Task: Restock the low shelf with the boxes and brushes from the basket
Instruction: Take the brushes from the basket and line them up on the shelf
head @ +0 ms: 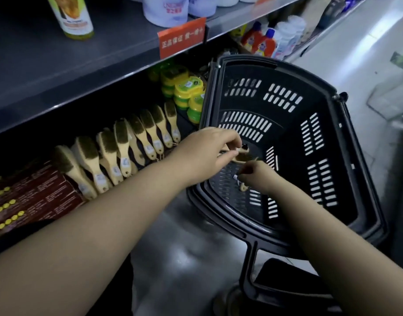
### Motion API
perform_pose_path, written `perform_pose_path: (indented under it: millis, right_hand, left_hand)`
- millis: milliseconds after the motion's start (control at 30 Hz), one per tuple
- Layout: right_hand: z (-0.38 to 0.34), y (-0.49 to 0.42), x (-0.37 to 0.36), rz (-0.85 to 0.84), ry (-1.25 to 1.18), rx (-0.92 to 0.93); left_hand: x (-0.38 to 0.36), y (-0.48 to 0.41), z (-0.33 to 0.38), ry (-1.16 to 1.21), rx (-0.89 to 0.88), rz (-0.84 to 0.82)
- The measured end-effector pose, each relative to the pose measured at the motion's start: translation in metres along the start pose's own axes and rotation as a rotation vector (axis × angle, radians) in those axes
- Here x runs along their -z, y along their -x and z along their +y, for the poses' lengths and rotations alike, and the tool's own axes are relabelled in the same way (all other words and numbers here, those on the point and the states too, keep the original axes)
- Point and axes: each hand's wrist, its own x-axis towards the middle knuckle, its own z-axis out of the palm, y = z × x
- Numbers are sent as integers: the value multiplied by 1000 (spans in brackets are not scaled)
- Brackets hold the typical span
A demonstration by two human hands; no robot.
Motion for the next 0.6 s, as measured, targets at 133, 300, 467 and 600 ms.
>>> perform_pose_path:
  millis: [133, 300, 467, 600]
  right_hand:
    - [39, -45, -14, -204, 177, -99]
    - [75, -104, -26, -249, 376, -141]
    - [104, -153, -48, -223, 252, -255]
    - [120, -169, -74, -45, -215, -497]
  left_hand:
    - [-13, -25, -5, -147, -56, -91]
    - [-21, -40, -23, -285, -134, -185]
    - [-29, -45, -24, -560, -188, -370]
    - [-26, -49, -20, -577, -158, -390]
